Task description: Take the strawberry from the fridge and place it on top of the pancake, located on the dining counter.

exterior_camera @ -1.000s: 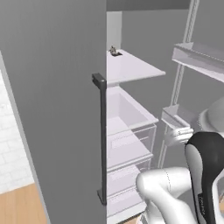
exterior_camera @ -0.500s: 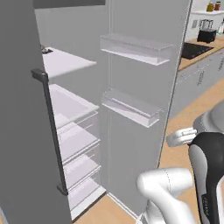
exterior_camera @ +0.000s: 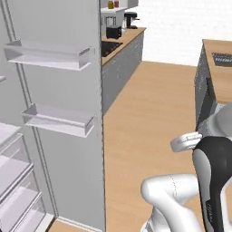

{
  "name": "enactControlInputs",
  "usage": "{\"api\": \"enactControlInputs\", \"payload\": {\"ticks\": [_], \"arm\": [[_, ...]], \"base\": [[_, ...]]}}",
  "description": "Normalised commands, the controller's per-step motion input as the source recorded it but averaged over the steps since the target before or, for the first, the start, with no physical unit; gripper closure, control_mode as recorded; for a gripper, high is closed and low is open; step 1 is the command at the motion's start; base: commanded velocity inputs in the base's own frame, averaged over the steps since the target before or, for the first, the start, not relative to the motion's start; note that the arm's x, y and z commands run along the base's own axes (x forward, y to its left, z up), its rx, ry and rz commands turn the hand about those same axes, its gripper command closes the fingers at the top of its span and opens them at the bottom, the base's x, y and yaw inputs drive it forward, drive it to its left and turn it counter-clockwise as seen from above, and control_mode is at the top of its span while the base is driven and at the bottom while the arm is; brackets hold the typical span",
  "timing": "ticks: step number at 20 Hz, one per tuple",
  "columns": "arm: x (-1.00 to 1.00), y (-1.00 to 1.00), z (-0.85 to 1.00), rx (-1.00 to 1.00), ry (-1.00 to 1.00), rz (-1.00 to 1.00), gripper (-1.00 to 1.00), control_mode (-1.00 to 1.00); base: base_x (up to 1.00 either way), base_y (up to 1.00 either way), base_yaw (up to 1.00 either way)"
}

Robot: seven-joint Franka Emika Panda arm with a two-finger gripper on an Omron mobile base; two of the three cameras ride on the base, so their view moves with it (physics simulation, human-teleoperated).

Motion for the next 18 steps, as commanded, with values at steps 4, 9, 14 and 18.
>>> {"api": "enactControlInputs", "payload": {"ticks": [4, 9, 14, 18], "arm": [[0.00, 0.00, 0.00, 0.00, 0.00, 0.00, 1.00, 1.00], [0.00, 0.00, 0.00, 0.00, 0.00, 0.00, 1.00, 1.00], [0.00, 0.00, 0.00, 0.00, 0.00, 0.00, 1.00, 1.00], [0.00, 0.00, 0.00, 0.00, 0.00, 0.00, 1.00, 1.00]], "base": [[-0.04, -0.92, -0.62], [0.28, -1.00, -0.32], [0.42, -1.00, -0.27], [0.51, -1.00, -0.22]]}}
